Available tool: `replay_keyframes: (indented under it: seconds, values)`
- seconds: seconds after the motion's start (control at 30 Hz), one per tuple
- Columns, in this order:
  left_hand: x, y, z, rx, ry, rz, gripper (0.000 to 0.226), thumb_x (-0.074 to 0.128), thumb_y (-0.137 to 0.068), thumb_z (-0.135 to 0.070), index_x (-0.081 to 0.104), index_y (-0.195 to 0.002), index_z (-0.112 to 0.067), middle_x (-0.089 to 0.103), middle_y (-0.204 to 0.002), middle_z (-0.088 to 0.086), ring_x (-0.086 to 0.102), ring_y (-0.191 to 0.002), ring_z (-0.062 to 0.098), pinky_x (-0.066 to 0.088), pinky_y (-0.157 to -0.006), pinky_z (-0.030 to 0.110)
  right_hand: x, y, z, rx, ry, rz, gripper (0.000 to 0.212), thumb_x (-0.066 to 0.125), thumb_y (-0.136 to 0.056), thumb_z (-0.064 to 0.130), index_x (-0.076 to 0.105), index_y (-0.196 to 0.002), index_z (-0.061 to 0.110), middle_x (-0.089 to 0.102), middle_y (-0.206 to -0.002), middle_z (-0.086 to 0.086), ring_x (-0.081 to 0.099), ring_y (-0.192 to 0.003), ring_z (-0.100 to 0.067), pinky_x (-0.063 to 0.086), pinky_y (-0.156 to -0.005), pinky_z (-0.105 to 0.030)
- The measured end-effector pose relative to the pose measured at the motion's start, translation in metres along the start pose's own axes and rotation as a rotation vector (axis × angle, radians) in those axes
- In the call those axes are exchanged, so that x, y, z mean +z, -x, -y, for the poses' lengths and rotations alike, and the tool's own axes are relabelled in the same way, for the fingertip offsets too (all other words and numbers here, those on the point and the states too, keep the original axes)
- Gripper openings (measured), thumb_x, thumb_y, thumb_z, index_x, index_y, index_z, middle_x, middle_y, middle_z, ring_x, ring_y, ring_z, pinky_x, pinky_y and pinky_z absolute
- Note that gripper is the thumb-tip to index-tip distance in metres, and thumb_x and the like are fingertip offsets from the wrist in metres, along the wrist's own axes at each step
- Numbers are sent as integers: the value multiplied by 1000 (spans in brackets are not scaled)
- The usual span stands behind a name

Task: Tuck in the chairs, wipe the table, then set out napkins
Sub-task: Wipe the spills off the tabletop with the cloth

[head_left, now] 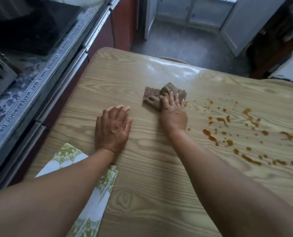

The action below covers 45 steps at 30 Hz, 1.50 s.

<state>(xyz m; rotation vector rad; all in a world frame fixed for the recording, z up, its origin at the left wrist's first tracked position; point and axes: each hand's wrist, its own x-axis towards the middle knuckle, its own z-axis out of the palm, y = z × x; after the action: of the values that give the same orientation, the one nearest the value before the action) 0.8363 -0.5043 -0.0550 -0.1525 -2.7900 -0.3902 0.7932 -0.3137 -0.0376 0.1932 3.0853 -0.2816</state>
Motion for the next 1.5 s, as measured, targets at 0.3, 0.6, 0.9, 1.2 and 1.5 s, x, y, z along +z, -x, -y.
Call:
replay_keyframes:
  seconds: [0.3,0.6,0.9,1.2,1.5]
  values:
    - [7,-10,-91,-89,417,87,35,57,-88,-10,58,-123,-6,55,-130,13,50,-122,33,30,-106,38,-5,96,-23,-112,57,84,53,36,-96,26,32,-149,21,19,-160,-19,14,-149,-34,5,-123,-44]
    - [32,-17,-120,6,290,57,33,50,-94,-26,58,-124,-12,57,-133,5,54,-119,28,39,-102,39,-25,-59,-82,73,176,220,59,19,-101,24,-5,-152,43,-15,-162,-8,-16,-149,-31,-7,-121,-47]
    - [32,-17,-121,32,259,144,35,50,-94,-37,56,-126,-24,54,-137,-5,48,-124,24,37,-99,38,-16,58,-77,26,25,122,66,36,-99,31,0,-152,44,-14,-162,-10,-15,-149,-31,-3,-122,-45]
    - [34,-19,-120,100,194,208,41,52,-92,-41,54,-132,-30,50,-143,-9,45,-130,22,36,-105,41,-13,46,-81,-7,106,160,61,27,-100,38,-4,-152,41,-15,-162,-11,-14,-149,-32,-7,-121,-47]
    - [35,-18,-121,109,177,179,44,47,-90,-47,59,-129,-30,53,-141,-9,46,-132,22,36,-104,43,-47,-63,-161,460,160,245,57,18,-103,31,-9,-152,40,-19,-161,-14,-16,-148,-35,-8,-120,-50]
